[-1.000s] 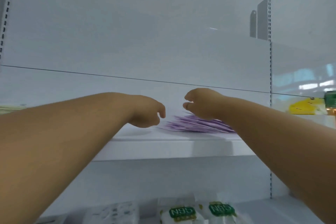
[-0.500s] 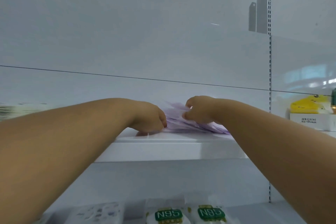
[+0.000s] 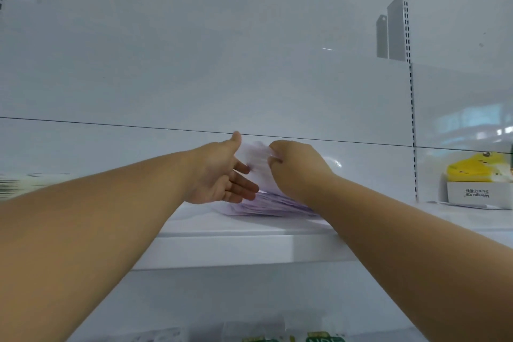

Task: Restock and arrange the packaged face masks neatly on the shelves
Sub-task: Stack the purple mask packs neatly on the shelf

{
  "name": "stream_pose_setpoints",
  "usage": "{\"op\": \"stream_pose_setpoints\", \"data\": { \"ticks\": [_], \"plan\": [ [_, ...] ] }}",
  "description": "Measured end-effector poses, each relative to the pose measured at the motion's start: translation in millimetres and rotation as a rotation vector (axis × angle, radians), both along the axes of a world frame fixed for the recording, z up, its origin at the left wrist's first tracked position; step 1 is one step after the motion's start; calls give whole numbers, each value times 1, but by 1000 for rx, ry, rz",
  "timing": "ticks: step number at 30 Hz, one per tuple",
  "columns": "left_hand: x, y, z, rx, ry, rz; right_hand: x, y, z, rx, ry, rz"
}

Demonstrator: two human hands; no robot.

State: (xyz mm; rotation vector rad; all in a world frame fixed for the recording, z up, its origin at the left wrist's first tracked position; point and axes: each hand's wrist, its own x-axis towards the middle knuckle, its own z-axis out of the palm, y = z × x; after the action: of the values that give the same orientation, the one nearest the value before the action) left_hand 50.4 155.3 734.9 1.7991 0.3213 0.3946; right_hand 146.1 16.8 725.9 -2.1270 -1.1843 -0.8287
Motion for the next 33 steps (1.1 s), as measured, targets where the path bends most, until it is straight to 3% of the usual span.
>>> {"op": "stream_pose_setpoints", "data": {
  "ticks": [3, 7, 9, 11, 16, 19, 21, 27, 33],
  "plan": [
    [-6, 12, 4, -127, -47, -24, -17, 2, -6, -34, 78, 200],
    [-16, 12, -1, -99, -27, 40, -26, 7, -19, -111, 200, 381],
    [-19, 9, -3, -52, -24, 73, -31, 6, -22, -153, 373, 479],
    [-18, 10, -4, -12, -54, 124, -31, 6, -18, -66, 600, 588],
    [-13, 20, -5, 25, -169, 304, -11, 8, -2, 485, 841, 536],
    [-13, 21, -5, 82, -165, 349, -3, 5, 0, 375, 740, 222],
    [-16, 19, -6, 79, -128, 331, 0, 7, -3, 301, 800, 105],
    [-10, 15, -13, 54, -31, 191, -9, 17, 1, 367, 1104, 370],
    [-9, 13, -11, 28, -104, 201, -18, 23, 10, 436, 1212, 649]
  ]
}}
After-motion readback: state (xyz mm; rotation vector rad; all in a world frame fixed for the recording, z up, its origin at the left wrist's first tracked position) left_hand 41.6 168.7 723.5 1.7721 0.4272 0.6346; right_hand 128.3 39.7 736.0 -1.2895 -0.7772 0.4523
